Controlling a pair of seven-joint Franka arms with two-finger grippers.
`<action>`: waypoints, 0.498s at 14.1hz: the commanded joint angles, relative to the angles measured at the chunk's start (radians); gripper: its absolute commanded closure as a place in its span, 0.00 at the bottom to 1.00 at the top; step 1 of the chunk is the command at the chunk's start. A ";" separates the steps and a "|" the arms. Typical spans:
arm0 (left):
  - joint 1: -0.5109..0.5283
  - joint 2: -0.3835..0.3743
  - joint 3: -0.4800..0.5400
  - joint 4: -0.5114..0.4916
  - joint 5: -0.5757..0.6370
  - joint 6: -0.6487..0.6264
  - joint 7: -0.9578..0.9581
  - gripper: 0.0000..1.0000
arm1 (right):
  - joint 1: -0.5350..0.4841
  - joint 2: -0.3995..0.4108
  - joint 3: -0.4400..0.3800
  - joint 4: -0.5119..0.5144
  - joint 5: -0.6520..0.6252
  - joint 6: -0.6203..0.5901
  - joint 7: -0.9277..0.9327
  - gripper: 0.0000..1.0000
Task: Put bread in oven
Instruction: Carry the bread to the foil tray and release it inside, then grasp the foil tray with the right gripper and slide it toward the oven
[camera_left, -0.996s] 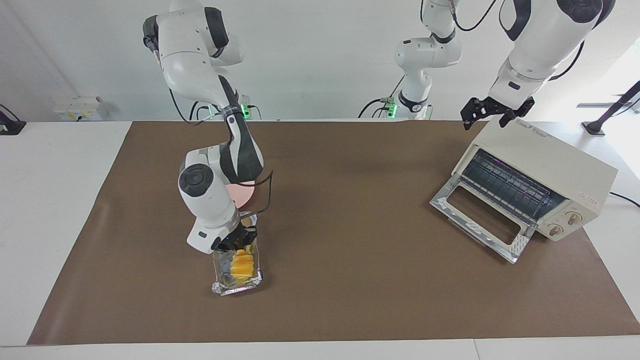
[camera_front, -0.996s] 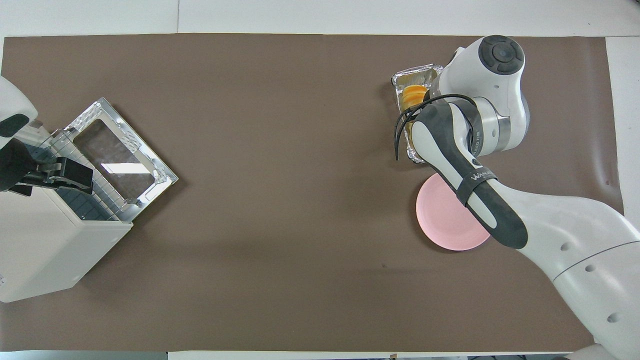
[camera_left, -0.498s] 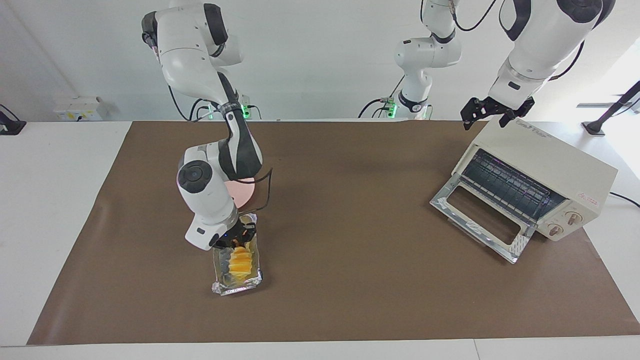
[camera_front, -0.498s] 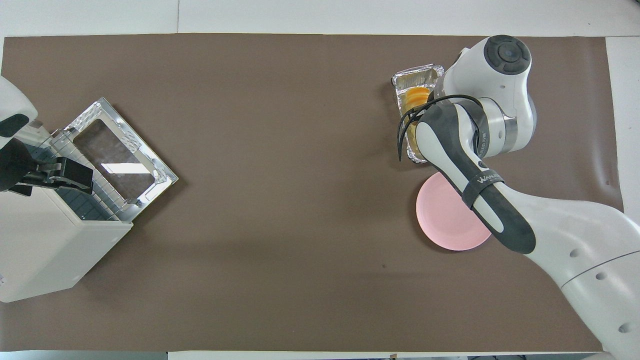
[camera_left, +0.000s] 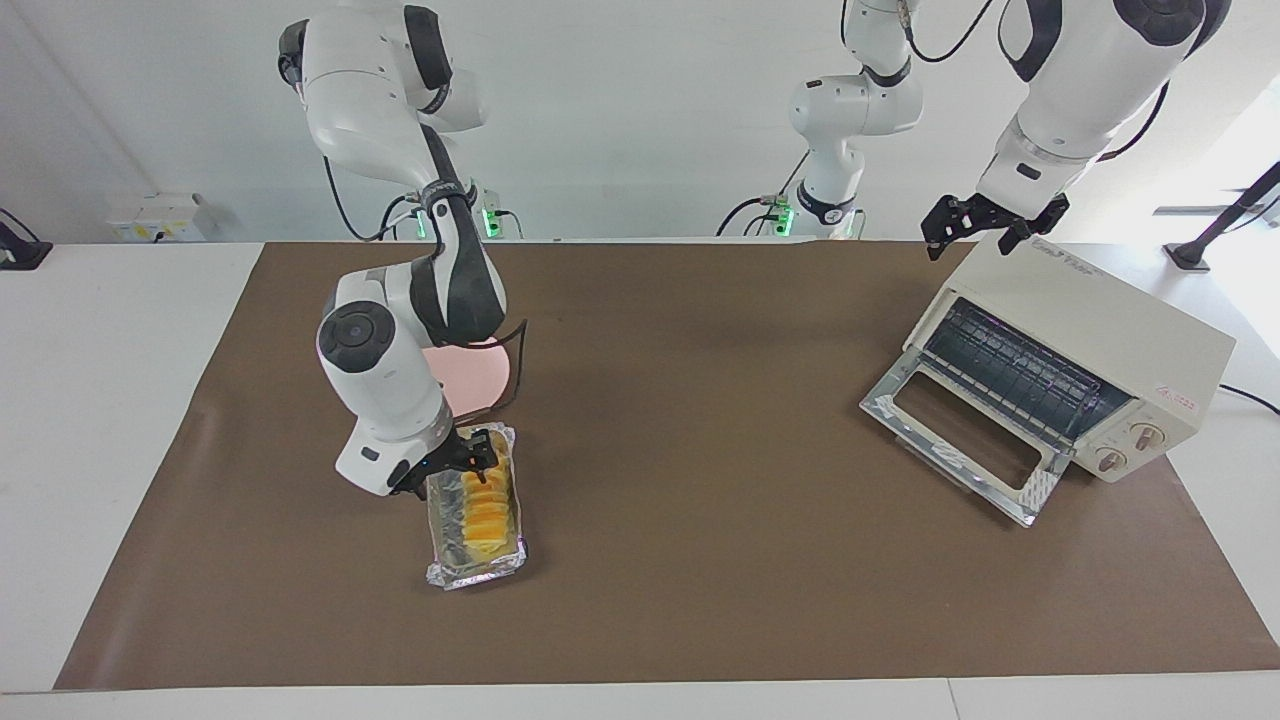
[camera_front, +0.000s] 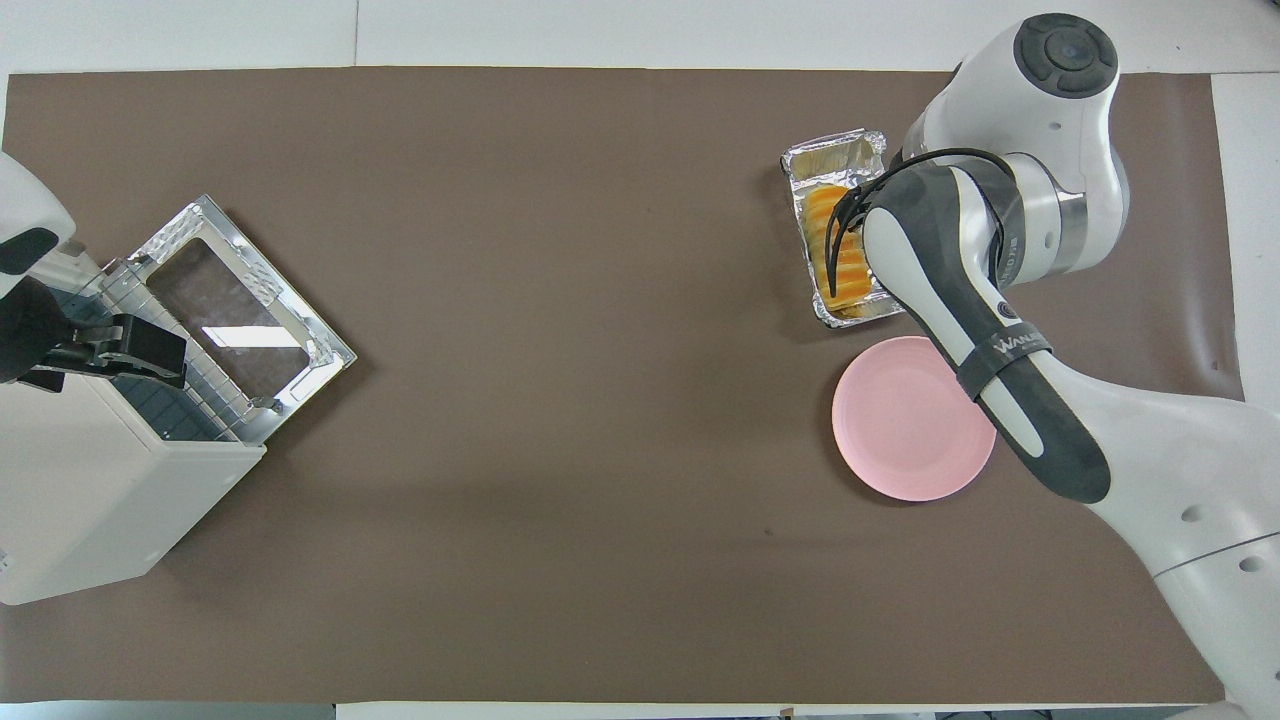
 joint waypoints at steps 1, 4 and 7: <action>0.013 -0.025 -0.005 -0.022 -0.015 0.006 0.006 0.00 | -0.043 0.009 0.007 -0.062 -0.020 0.105 -0.077 0.16; 0.013 -0.025 -0.005 -0.020 -0.015 0.007 0.006 0.00 | -0.042 -0.004 0.006 -0.143 -0.019 0.198 -0.083 0.32; 0.013 -0.025 -0.005 -0.022 -0.015 0.006 0.006 0.00 | -0.046 -0.013 0.006 -0.165 -0.020 0.205 -0.086 1.00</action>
